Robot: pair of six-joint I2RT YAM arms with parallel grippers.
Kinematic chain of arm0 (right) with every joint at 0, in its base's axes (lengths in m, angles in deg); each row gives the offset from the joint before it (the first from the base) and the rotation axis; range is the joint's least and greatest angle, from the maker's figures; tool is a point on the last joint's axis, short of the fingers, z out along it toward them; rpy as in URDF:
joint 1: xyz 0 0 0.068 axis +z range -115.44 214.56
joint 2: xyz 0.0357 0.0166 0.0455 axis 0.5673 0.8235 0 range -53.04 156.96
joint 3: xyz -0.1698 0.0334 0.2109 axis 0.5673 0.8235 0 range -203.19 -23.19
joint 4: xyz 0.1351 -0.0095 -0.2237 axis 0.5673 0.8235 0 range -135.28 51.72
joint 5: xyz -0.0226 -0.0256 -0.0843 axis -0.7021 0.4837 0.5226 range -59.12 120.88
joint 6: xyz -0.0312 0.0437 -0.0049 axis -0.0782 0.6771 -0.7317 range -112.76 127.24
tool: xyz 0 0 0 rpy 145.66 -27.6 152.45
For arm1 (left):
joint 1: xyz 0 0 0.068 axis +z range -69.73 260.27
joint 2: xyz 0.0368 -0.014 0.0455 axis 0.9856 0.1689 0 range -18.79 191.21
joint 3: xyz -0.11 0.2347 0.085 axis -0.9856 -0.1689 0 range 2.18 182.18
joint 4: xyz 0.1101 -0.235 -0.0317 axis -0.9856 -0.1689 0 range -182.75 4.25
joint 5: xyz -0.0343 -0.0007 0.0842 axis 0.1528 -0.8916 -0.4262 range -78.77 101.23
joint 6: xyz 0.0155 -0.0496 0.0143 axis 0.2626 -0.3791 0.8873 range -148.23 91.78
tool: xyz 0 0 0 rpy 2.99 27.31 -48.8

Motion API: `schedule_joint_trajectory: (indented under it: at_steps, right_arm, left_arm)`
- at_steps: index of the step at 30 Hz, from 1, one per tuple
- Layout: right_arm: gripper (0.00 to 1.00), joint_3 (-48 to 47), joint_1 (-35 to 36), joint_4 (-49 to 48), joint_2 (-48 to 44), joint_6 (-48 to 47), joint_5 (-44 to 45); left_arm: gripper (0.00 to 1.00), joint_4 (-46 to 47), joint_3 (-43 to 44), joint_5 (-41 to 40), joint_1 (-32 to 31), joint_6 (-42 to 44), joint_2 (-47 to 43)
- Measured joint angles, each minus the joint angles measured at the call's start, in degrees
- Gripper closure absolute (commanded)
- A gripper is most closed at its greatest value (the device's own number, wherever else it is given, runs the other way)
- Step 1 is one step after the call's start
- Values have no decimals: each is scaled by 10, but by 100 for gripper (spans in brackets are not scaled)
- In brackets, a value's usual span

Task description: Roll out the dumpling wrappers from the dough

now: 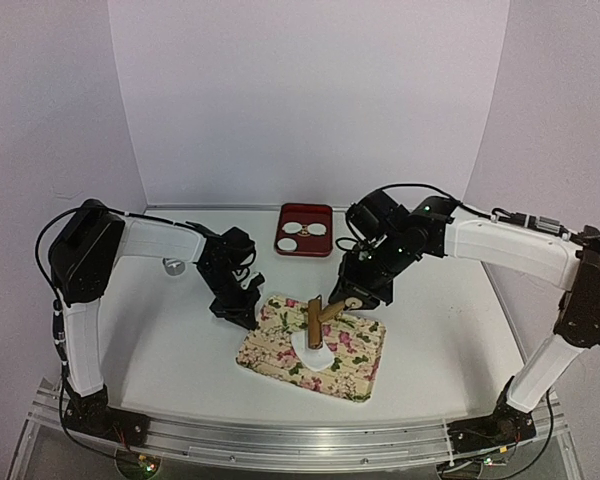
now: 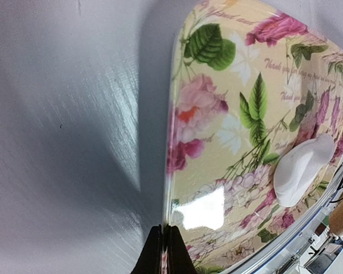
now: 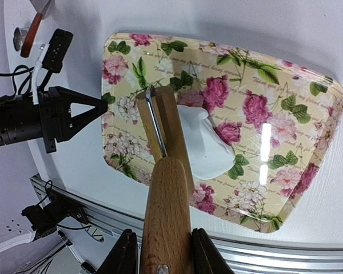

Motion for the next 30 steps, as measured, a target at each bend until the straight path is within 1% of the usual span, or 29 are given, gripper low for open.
schedule_joint_trajectory:
  at_steps: [8, 15, 18, 21, 25, 27, 30]
  right_arm:
    - [100, 113, -17, -73, -6, 14, -43]
    - [100, 198, -46, -133, -53, 32, -66]
    - [100, 199, -52, -149, -39, 22, -80]
    - [100, 174, -54, -158, -2, 5, -96]
    - [100, 143, -54, -216, 57, -12, -142]
    - [100, 155, -58, -234, 55, -16, -152]
    - [100, 200, -70, -258, 22, -14, -155]
  left_arm:
    - [100, 15, -10, 3, 1, -15, -5]
    - [100, 19, -11, 3, 1, -22, -6]
    - [100, 19, -11, 2, 1, -21, -6]
    - [100, 17, -11, -1, 4, -22, -7]
    - [100, 19, -11, -2, 6, -24, -7]
    - [100, 19, -12, -2, 7, -25, -7]
    - [100, 21, -13, -2, 6, -26, -7]
